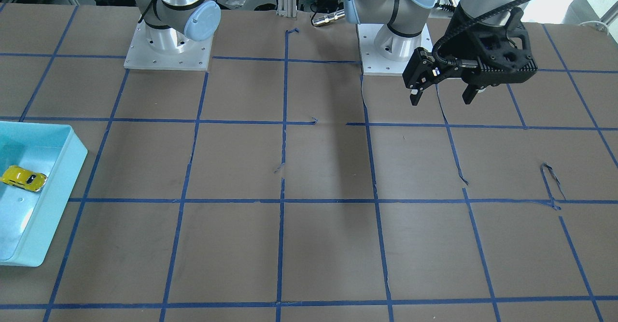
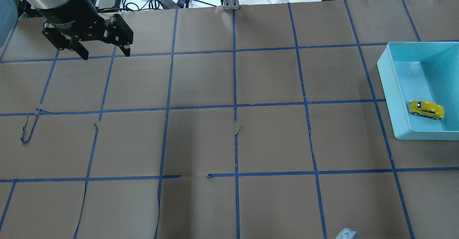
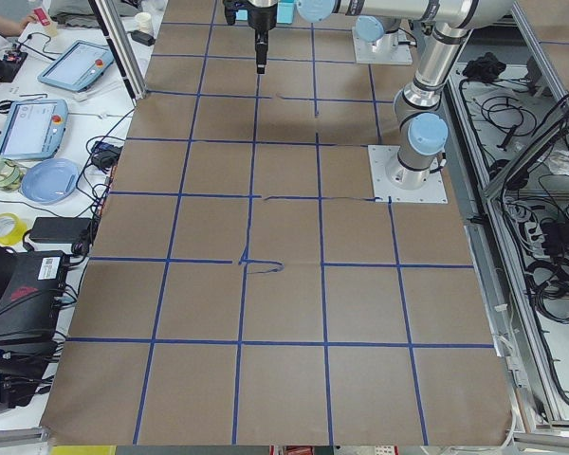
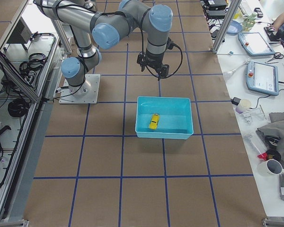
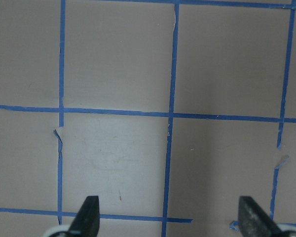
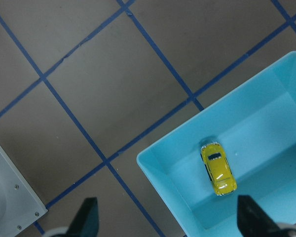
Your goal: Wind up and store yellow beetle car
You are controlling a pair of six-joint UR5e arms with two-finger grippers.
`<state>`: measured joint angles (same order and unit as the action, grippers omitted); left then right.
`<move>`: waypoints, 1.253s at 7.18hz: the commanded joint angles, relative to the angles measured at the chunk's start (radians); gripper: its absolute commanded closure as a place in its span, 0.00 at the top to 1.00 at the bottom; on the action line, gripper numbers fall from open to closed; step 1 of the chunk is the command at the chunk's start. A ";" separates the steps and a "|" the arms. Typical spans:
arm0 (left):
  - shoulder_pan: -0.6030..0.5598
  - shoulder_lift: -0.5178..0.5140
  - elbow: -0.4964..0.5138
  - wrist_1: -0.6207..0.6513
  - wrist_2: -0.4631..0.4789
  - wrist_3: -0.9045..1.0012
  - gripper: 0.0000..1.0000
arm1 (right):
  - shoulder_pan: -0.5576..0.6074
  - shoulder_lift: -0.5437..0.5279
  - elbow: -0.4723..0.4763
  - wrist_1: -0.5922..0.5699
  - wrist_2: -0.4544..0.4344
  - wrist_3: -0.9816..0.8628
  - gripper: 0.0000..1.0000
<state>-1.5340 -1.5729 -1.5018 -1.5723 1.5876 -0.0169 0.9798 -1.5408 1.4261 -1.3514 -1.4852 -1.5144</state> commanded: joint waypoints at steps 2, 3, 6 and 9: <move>0.000 0.001 0.000 0.000 0.000 0.000 1.00 | 0.204 -0.025 -0.003 0.003 0.020 0.301 1.00; 0.000 0.001 0.000 0.000 0.000 0.000 1.00 | 0.274 -0.033 -0.001 -0.002 0.022 0.441 1.00; 0.000 -0.001 0.000 0.000 0.000 0.000 1.00 | 0.462 -0.027 -0.003 -0.021 0.000 0.698 1.00; 0.000 0.001 0.000 0.000 -0.001 0.000 1.00 | 0.552 -0.022 -0.003 -0.026 -0.035 0.998 1.00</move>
<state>-1.5340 -1.5726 -1.5018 -1.5723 1.5870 -0.0169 1.4944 -1.5645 1.4235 -1.3752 -1.4919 -0.6374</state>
